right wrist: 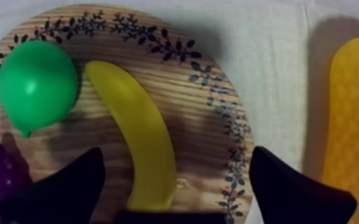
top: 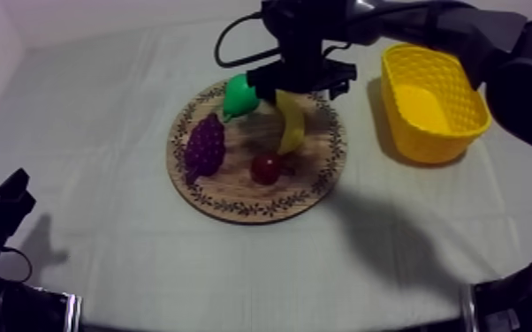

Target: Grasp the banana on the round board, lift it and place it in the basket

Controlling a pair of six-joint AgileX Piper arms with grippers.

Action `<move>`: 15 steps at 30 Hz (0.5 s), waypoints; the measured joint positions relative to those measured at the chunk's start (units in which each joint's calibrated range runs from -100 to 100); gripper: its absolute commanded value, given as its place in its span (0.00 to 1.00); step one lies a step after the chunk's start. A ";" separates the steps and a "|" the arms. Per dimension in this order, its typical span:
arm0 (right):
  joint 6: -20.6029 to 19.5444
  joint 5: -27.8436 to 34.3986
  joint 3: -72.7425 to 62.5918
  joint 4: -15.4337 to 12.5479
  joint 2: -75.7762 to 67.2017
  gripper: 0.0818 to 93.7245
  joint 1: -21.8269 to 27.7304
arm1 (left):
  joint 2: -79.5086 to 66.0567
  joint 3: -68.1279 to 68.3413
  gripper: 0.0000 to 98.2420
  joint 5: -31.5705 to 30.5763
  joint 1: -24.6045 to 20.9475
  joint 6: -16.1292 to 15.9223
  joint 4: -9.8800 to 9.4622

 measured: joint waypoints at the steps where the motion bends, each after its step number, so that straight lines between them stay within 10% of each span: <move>1: -0.01 0.00 0.00 0.06 0.36 0.93 0.00 | 0.00 0.00 0.00 0.00 0.00 0.00 0.00; 15: -0.03 -1.62 -1.67 0.00 5.18 0.87 -0.79 | 0.00 0.00 0.00 0.00 0.00 0.00 0.00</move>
